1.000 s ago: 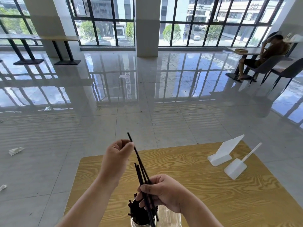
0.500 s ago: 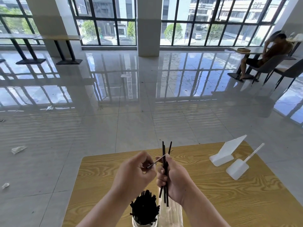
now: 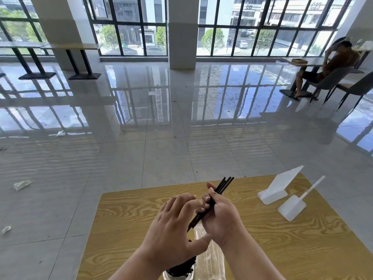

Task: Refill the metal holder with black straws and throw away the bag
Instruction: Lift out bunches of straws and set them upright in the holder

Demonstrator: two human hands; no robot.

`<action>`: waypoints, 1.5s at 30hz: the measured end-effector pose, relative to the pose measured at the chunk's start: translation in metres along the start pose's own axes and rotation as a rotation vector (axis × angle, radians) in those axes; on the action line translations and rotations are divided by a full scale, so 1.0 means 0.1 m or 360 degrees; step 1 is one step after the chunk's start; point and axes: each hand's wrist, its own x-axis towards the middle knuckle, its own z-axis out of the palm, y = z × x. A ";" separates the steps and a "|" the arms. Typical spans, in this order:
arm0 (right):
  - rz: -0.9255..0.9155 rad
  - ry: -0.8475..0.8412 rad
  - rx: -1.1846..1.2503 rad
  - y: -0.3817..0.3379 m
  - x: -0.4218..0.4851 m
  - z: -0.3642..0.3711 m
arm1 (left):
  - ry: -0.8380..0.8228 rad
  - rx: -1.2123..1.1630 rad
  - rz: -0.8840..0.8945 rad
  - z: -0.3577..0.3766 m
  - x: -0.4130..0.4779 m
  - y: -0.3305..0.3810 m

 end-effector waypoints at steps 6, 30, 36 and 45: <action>0.0330 -0.0469 0.0064 0.20 -0.23 0.19 | 0.0366 -0.0003 0.0049 -0.01 0.09 0.01; -0.0889 -0.0515 -0.3089 0.22 -0.09 -0.13 | -0.0233 -0.0562 -0.0871 -0.23 0.21 -0.22; -0.0694 -0.0558 -0.2999 0.28 0.00 -0.24 | -0.0246 -0.0341 -0.0826 -0.16 0.14 -0.31; -0.0301 -0.0451 -0.2981 0.66 0.13 -0.49 | -0.0527 -0.0451 -0.1069 0.11 -0.15 -0.42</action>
